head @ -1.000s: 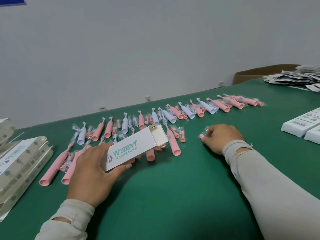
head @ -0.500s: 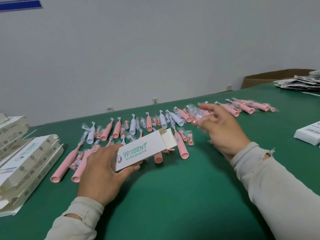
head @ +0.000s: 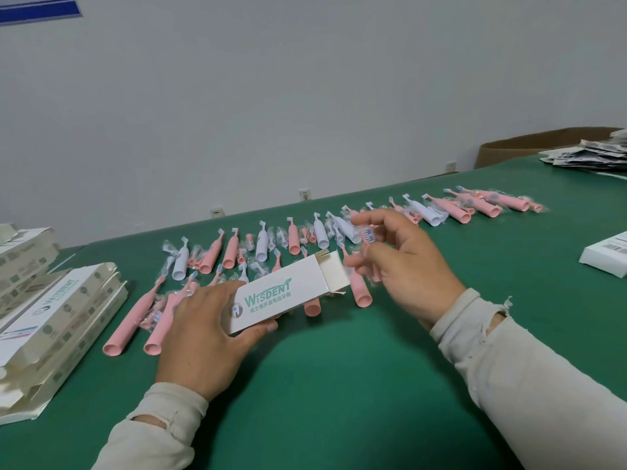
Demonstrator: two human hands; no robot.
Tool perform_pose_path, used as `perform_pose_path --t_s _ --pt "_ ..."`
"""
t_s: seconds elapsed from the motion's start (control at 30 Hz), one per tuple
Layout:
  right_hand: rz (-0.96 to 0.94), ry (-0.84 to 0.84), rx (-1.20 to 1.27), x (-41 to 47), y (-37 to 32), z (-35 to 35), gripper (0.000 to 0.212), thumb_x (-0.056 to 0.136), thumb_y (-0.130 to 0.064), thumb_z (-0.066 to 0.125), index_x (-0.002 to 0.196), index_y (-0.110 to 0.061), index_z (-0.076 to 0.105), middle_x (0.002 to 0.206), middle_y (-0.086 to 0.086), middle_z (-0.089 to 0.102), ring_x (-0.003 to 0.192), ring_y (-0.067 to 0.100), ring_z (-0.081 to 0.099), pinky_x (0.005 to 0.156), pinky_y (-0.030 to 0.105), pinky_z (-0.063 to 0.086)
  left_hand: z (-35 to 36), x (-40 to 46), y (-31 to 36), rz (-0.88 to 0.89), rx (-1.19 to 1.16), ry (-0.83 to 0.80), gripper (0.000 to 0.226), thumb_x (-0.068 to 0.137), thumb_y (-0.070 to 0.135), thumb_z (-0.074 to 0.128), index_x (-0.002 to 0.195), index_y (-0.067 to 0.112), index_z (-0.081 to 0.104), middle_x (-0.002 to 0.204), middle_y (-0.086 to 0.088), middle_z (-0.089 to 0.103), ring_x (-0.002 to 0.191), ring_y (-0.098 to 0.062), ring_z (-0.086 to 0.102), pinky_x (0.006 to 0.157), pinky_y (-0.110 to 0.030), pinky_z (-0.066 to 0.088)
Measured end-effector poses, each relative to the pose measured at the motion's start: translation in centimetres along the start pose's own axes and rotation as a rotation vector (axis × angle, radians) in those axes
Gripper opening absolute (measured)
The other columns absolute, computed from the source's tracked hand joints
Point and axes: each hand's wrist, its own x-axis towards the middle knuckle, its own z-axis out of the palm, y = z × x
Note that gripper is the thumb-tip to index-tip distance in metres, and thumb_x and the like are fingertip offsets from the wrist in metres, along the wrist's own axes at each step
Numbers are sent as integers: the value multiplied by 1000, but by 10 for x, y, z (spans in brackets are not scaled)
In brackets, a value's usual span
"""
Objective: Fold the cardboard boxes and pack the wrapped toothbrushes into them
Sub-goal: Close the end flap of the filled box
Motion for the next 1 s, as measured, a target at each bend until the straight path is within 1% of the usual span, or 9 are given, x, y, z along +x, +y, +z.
perform_pose_path --t_s 0.07,0.17,0.23,0.37,0.47,0.57,0.73,0.9,1.0 --pt "-72 100 -62 1 3 -1 38 89 2 59 99 -34 67 73 -19 55 61 5 59 59 22 50 0 0 0 0 3 -3 75 61 74 59 122 30 61 103 10 57 99 -18 47 83 -36 37" --pt "-93 165 36 3 3 -1 28 87 -2 69 100 -26 67 63 -18 59 58 2 56 53 17 46 0 0 0 -10 3 -10 77 61 75 58 123 30 61 106 8 60 101 -19 48 86 -39 40" --pt "-90 160 111 2 3 1 26 87 -2 71 101 -24 65 64 -12 63 60 11 65 52 16 47 0 0 0 -12 4 -12 78 62 76 57 124 29 61 108 7 61 101 -20 49 87 -40 41" --pt "-83 189 -16 -2 11 11 30 86 -12 74 93 -39 63 71 -13 62 74 33 69 61 28 56 0 1 -1 -10 -4 -16 78 62 77 58 124 30 61 106 7 61 100 -20 51 88 -43 44" --pt "-47 237 -110 -5 16 15 31 83 -20 77 88 -46 60 78 -21 61 75 28 71 62 34 56 0 1 -1 11 -18 -21 73 63 76 60 122 32 60 104 9 60 99 -19 51 87 -42 43" --pt "-4 275 -136 -6 20 19 24 80 -25 78 88 -40 62 79 -19 65 75 25 73 60 39 56 1 0 -2 17 -6 -29 76 62 77 59 123 32 60 104 10 59 100 -18 50 87 -39 41" --pt "112 292 98 -9 15 25 9 87 -18 76 83 -18 68 69 3 73 59 17 72 45 20 48 2 0 -1 1 -8 -34 76 62 75 60 125 33 59 108 10 59 102 -17 48 84 -33 35" --pt "35 179 -315 -14 19 27 14 88 -25 70 75 -29 74 80 -9 69 72 -1 62 68 12 45 1 -1 1 2 -3 -34 69 65 68 70 123 33 59 106 8 59 100 -18 48 82 -34 36" --pt "-10 199 -385 -15 20 30 14 85 -25 74 73 -31 71 84 -12 61 72 0 57 65 7 42 2 -1 1 8 0 -32 65 67 60 78 123 32 60 106 8 60 100 -19 49 84 -35 37"
